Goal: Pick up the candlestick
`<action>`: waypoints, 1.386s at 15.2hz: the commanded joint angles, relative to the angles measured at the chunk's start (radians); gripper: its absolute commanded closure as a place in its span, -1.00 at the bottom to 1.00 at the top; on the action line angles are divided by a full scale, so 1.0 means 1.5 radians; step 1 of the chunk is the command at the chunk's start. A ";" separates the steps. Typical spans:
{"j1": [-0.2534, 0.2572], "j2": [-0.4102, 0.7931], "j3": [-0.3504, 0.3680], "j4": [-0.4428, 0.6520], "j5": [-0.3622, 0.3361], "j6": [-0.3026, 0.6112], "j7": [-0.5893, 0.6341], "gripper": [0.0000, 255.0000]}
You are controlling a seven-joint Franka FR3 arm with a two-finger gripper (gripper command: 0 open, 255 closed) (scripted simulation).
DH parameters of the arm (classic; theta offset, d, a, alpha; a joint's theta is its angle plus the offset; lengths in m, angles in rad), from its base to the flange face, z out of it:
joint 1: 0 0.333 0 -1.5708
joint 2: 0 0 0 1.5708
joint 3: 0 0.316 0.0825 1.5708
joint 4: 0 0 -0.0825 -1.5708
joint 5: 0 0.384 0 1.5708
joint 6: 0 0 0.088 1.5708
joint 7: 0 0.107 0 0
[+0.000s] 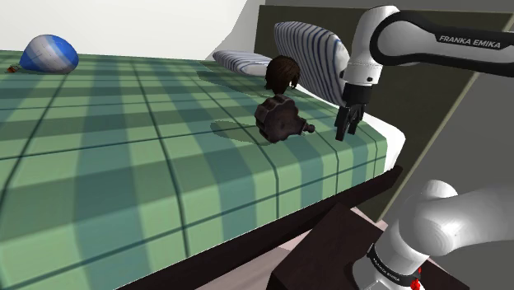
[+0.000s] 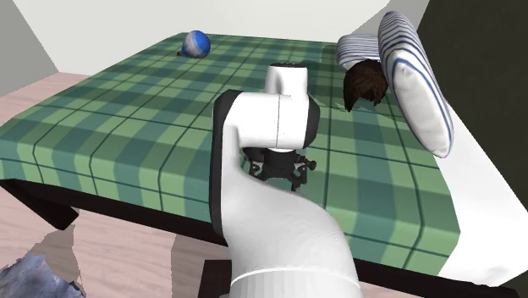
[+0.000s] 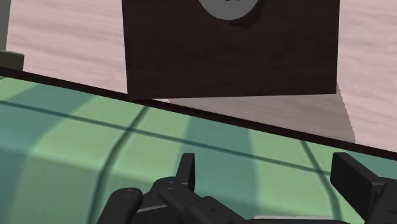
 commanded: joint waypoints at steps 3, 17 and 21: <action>0.012 0.003 -0.035 -0.016 -0.027 0.052 -0.079 -1.00; 0.175 0.176 -0.304 0.028 -0.043 0.402 -0.639 -1.00; 0.226 0.225 -0.358 0.056 -0.002 0.452 -0.753 -1.00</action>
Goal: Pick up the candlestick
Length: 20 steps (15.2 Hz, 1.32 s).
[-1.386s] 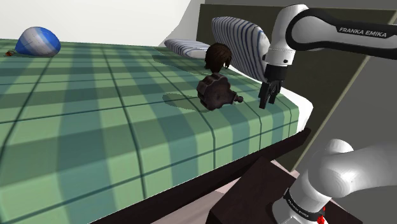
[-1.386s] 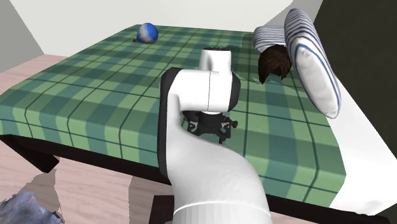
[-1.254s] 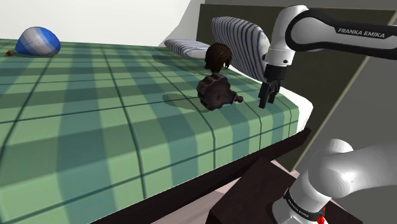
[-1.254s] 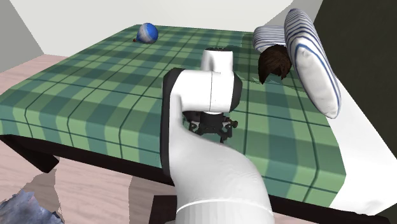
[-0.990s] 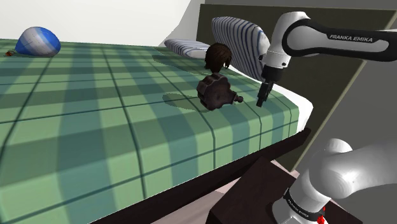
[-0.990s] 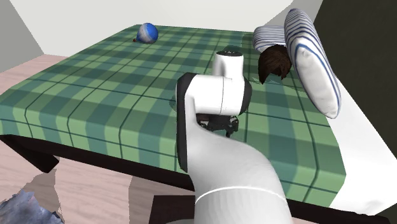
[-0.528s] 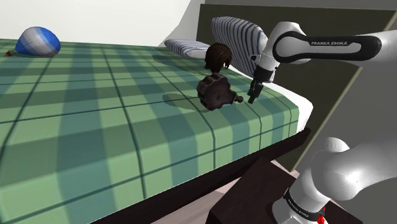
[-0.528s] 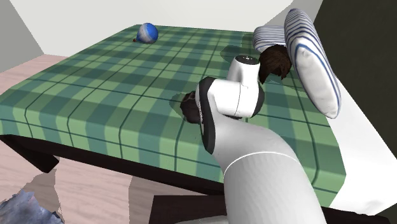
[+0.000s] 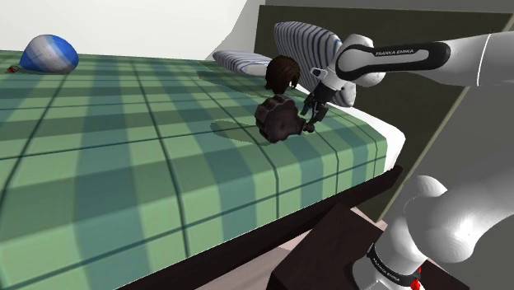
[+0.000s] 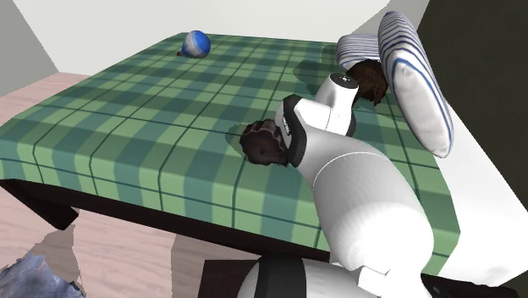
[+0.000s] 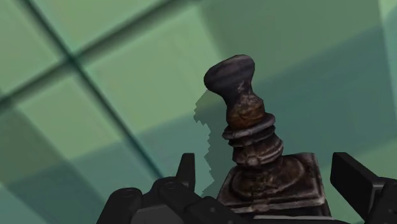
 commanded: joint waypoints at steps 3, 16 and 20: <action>0.010 0.016 -0.016 -0.019 0.010 0.040 -0.027 -1.00; 0.012 0.025 -0.025 -0.043 0.014 0.072 -0.037 1.00; 0.011 0.020 -0.020 -0.030 0.011 0.054 -0.031 1.00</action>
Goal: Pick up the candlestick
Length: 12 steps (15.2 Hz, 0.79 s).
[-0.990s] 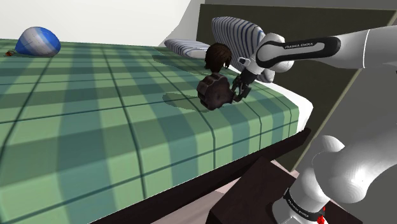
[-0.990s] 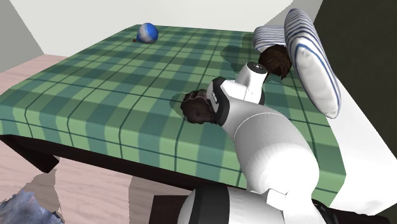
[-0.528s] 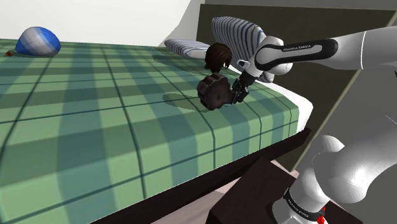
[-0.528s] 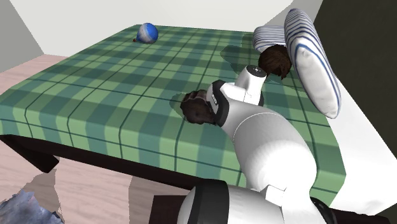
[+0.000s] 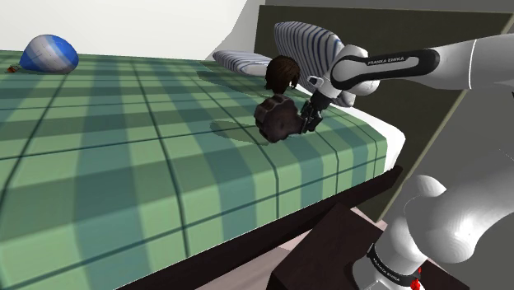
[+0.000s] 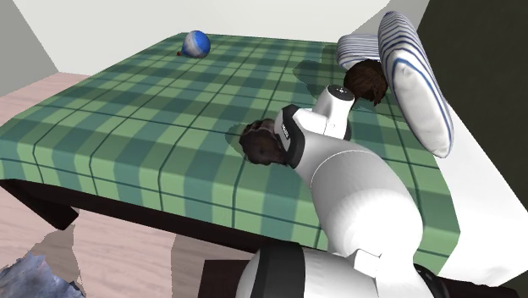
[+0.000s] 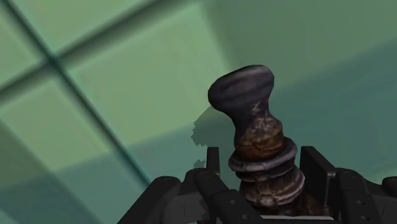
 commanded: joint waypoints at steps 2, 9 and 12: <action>-0.001 -0.005 0.005 0.020 -0.002 -0.025 0.006 1.00; -0.002 -0.015 0.019 0.074 -0.005 -0.087 0.020 1.00; -0.001 -0.017 0.024 0.099 -0.005 -0.114 0.025 1.00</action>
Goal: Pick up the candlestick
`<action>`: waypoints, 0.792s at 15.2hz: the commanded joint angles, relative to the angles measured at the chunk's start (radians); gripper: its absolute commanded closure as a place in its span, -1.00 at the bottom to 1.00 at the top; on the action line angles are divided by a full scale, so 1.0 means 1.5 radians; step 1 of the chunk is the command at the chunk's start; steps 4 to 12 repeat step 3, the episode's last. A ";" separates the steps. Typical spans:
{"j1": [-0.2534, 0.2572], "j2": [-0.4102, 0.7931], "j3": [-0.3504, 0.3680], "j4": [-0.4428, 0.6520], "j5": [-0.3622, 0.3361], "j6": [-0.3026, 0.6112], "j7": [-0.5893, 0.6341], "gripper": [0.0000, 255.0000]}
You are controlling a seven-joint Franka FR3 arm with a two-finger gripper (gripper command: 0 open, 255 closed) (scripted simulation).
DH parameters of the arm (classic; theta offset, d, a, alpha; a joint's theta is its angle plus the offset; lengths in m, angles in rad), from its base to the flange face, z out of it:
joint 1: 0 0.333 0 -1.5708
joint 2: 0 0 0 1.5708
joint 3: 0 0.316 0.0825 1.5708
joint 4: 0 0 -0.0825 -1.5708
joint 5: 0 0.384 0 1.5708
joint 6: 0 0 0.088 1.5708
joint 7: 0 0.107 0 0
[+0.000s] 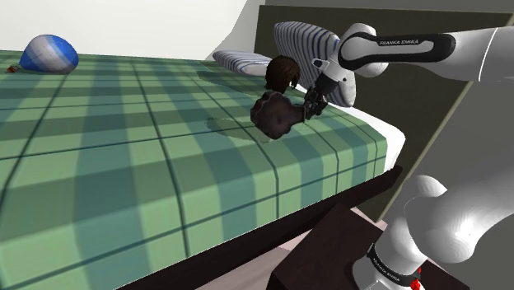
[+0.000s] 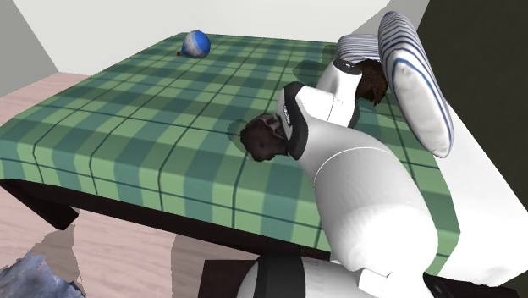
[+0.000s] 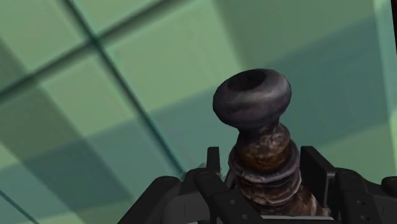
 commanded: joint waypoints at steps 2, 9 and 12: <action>0.001 0.001 0.002 0.019 0.001 -0.017 0.002 1.00; 0.001 0.001 0.002 0.019 0.001 -0.017 0.002 1.00; 0.001 0.001 0.002 0.019 0.001 -0.017 0.002 1.00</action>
